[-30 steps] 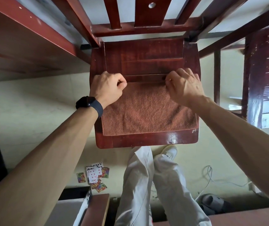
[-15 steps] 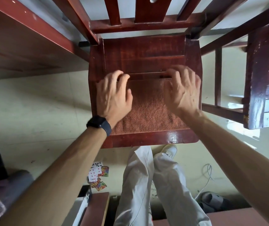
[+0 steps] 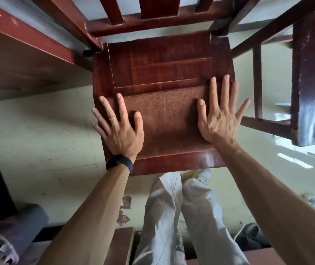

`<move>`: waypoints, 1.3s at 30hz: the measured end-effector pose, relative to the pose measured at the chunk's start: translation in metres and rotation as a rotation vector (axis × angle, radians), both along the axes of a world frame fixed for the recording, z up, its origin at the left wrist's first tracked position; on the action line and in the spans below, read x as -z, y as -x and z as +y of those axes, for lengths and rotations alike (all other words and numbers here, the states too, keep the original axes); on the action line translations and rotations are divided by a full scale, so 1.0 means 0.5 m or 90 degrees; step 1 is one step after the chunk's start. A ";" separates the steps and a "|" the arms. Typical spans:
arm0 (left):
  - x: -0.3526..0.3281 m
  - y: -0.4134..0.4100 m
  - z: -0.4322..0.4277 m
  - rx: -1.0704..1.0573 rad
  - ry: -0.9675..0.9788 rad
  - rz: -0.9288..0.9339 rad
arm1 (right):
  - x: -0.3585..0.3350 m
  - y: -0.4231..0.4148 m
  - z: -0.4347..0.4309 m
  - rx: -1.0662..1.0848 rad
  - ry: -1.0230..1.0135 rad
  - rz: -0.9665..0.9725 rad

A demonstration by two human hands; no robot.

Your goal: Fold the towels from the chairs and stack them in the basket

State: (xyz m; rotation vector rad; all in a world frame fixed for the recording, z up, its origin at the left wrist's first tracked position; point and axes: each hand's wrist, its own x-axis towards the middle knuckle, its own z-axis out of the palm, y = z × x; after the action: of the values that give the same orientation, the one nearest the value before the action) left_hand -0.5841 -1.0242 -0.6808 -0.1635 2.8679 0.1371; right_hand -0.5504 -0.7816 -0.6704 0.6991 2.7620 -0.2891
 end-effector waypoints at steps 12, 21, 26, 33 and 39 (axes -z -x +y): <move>-0.061 0.218 0.188 0.227 -0.024 0.011 | -0.108 -0.171 -0.039 0.074 0.022 -0.084; -0.146 -0.204 0.143 -0.415 -0.225 -0.110 | -0.132 -0.160 0.009 0.262 0.347 -0.194; -0.110 -0.250 0.100 -0.464 -0.290 -0.203 | -0.114 -0.156 0.027 0.277 0.420 -0.248; -0.169 -0.256 0.072 -0.552 -0.502 -0.271 | -0.136 -0.203 0.029 0.424 0.583 -0.159; -0.248 -0.338 0.023 -0.536 -0.574 -0.351 | -0.199 -0.345 0.004 0.557 0.624 -0.187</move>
State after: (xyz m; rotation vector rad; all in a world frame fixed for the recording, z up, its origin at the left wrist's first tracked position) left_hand -0.4152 -1.0125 -0.5569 -0.9949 1.7927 1.2549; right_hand -0.3779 -0.7794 -0.5708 1.3932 1.5458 -1.4147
